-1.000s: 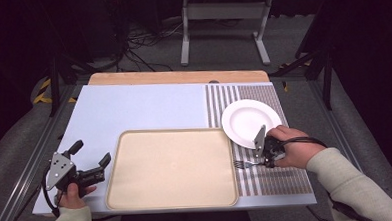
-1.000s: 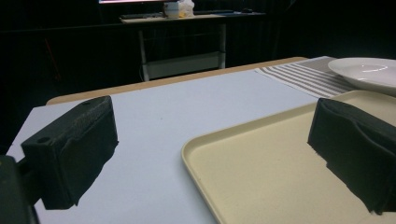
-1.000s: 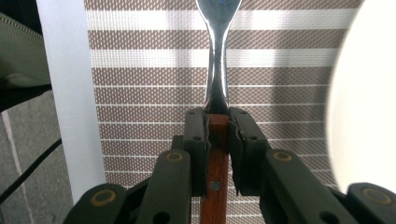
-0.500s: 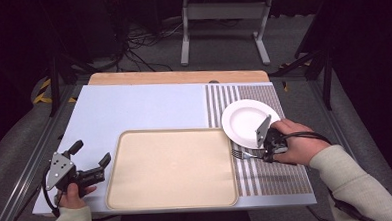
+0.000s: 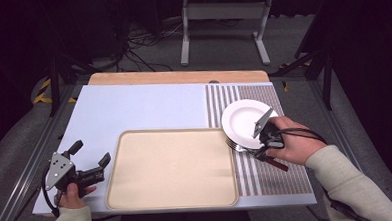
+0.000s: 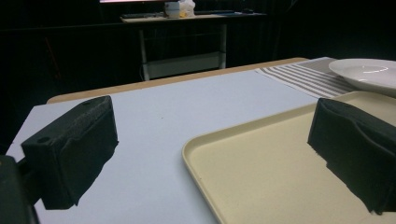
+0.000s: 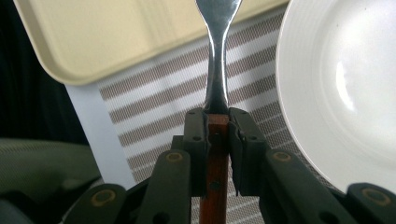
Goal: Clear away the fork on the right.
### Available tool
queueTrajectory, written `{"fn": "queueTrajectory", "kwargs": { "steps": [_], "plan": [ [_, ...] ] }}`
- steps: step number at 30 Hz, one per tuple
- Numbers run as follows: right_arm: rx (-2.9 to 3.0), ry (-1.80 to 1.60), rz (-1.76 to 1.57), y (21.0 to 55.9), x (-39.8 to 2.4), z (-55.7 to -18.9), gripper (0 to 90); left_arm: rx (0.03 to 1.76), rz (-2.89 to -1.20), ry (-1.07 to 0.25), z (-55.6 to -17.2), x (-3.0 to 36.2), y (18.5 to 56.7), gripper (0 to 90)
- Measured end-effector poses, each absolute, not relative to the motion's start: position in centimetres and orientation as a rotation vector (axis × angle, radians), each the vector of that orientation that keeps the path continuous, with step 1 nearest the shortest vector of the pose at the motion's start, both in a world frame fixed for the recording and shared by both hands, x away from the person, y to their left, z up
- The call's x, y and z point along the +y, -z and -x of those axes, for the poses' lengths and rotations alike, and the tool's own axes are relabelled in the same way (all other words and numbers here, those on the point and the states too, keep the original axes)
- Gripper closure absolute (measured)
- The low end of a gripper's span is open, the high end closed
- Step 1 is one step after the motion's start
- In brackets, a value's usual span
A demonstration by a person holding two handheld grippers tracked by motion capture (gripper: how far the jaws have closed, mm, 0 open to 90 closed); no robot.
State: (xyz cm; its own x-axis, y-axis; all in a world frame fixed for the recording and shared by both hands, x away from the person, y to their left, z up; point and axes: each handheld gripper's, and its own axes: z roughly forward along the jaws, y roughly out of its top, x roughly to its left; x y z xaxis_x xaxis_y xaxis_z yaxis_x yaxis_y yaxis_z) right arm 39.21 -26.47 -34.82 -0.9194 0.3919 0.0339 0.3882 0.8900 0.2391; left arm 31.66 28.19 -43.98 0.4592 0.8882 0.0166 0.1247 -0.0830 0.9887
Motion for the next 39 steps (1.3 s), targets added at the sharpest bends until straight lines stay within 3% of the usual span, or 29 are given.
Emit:
{"fn": "queueTrajectory", "kwargs": {
  "steps": [8,39],
  "plan": [
    [2.989,-0.508,-0.913,34.3,-25.8,-38.9,77.8,0.921,-1.537,-0.815,-31.7,28.2,44.0,2.0],
    [2.839,-0.704,-1.371,34.6,-21.4,-39.3,77.7,0.914,-1.531,-0.816,-31.7,28.3,43.9,2.0]
  ]
}}
